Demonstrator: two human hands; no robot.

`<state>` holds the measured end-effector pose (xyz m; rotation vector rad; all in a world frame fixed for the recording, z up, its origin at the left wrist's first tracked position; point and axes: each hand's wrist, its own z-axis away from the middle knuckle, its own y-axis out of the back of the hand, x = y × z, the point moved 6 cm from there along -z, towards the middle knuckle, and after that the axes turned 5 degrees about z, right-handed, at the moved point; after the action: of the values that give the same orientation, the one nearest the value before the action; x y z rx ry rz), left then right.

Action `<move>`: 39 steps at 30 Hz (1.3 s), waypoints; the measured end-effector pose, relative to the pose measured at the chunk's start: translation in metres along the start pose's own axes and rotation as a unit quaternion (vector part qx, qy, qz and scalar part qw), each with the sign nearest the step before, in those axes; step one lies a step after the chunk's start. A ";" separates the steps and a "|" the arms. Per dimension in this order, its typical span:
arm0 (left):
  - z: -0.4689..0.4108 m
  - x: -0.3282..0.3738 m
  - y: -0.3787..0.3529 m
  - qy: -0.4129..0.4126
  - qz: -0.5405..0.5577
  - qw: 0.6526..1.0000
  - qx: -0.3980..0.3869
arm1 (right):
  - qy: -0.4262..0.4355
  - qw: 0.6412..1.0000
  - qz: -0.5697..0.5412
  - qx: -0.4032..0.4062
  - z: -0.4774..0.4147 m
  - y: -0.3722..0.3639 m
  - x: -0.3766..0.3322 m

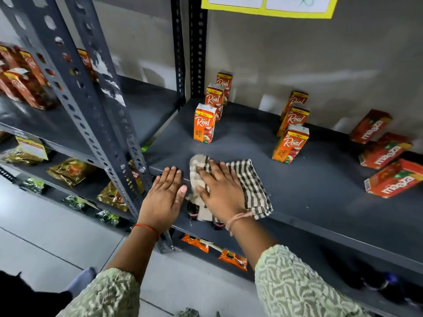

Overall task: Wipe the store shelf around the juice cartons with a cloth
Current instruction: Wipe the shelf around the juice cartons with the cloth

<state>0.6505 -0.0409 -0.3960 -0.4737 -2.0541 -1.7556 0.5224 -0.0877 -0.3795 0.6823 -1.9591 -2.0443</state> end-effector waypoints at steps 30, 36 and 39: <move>0.017 0.251 -0.138 -0.193 -0.044 0.973 -0.115 | -0.317 0.934 -0.030 0.160 0.222 0.052 0.269; 0.039 0.351 -0.192 -0.253 -0.036 0.959 -0.126 | -0.342 0.929 -0.031 0.139 0.290 0.069 0.350; 0.050 0.400 -0.217 -0.274 -0.037 0.948 -0.156 | -0.369 0.919 -0.025 0.137 0.325 0.077 0.392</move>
<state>0.1929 -0.0254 -0.3871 -1.1000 -2.1552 -2.1957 0.0168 0.0071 -0.3713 -0.0400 -2.6807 -2.2915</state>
